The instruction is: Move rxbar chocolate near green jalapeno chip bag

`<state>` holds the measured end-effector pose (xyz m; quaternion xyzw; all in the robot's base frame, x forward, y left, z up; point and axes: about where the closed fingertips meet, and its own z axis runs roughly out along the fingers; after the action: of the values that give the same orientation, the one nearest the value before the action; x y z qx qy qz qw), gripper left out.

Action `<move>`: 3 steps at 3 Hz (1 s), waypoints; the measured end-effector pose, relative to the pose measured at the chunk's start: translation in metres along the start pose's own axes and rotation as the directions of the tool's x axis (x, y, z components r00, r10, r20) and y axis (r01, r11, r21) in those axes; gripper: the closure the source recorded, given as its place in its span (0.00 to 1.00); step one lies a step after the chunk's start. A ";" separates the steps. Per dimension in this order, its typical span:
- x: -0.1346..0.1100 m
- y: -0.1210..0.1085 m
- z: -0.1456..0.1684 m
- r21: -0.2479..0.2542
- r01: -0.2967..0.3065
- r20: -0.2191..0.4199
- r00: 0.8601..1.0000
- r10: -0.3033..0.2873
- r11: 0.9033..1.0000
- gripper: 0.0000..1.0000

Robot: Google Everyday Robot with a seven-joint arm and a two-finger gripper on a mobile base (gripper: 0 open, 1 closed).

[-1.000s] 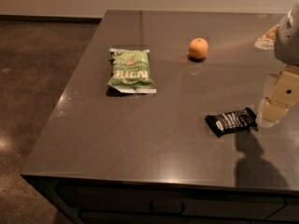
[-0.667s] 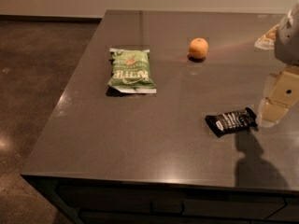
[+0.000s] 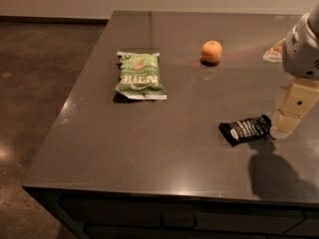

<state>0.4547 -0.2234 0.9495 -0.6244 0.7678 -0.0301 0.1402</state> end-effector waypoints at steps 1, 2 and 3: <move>0.008 -0.004 0.031 -0.057 0.045 -0.011 0.999 -0.046 0.997 0.00; 0.017 -0.007 0.053 -0.095 0.067 -0.024 0.997 -0.069 0.993 0.00; 0.025 -0.011 0.069 -0.121 0.077 -0.037 0.996 -0.082 0.990 0.00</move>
Offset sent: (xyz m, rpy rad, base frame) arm 0.0270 -0.0274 -0.0875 -0.0531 0.1573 0.1021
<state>0.4777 -0.2413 0.8808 -0.6610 0.7456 -0.0029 0.0850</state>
